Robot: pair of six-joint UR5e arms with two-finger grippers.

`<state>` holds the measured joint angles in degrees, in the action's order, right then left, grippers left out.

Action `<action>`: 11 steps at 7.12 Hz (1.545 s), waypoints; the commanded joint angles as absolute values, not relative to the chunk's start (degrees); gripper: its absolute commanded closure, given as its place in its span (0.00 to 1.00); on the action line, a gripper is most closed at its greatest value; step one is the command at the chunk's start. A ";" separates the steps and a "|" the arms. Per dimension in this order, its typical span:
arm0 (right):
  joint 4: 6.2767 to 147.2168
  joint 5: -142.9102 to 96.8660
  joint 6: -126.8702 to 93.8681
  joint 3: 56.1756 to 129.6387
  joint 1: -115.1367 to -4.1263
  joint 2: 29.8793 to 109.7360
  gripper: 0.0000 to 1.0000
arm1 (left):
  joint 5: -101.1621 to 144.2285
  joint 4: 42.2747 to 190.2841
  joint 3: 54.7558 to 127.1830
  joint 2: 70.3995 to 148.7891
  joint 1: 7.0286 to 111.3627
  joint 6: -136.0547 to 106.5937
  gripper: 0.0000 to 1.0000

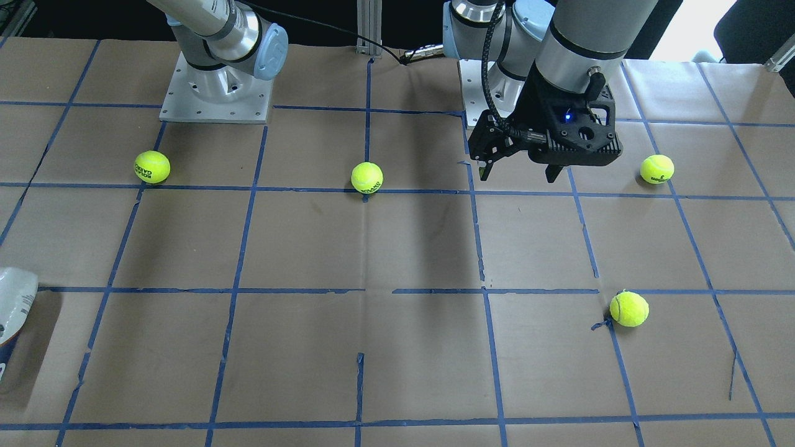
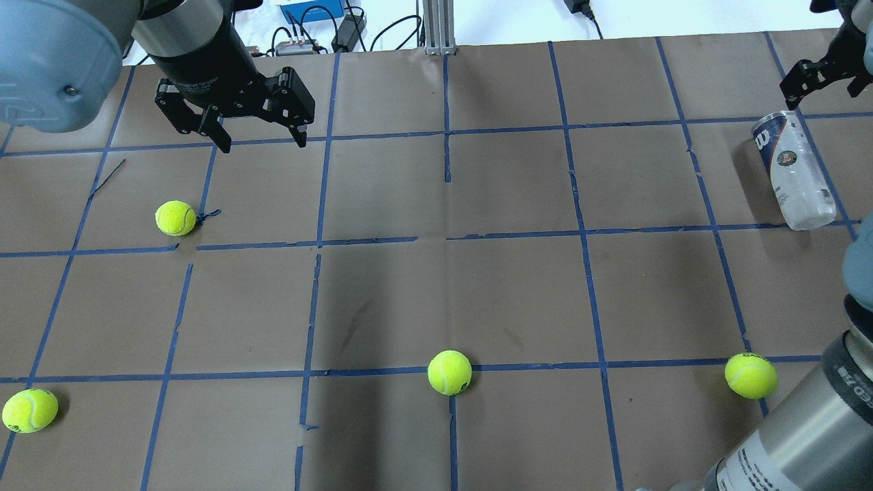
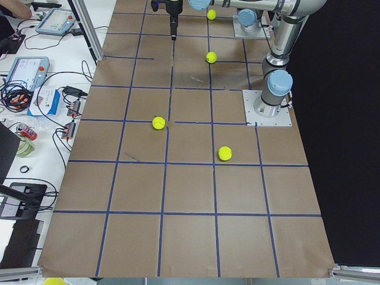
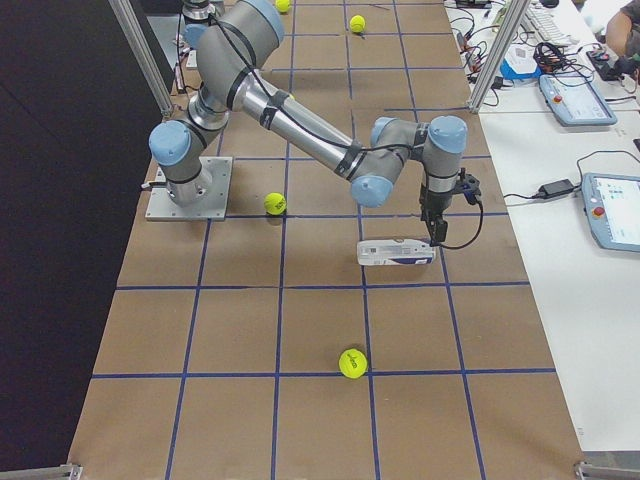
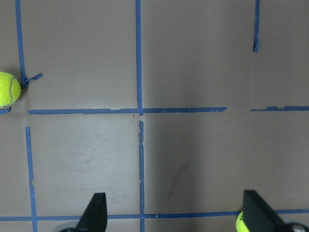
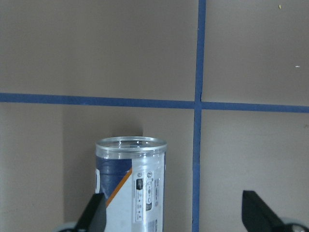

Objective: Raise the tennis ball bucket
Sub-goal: 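Lower the right gripper and close it on the can's open end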

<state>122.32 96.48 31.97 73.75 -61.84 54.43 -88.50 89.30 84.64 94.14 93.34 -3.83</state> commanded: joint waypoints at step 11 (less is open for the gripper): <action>127.79 90.17 32.61 76.64 -61.70 46.76 0.09 | -88.51 89.30 84.55 94.13 93.25 -3.87 0.00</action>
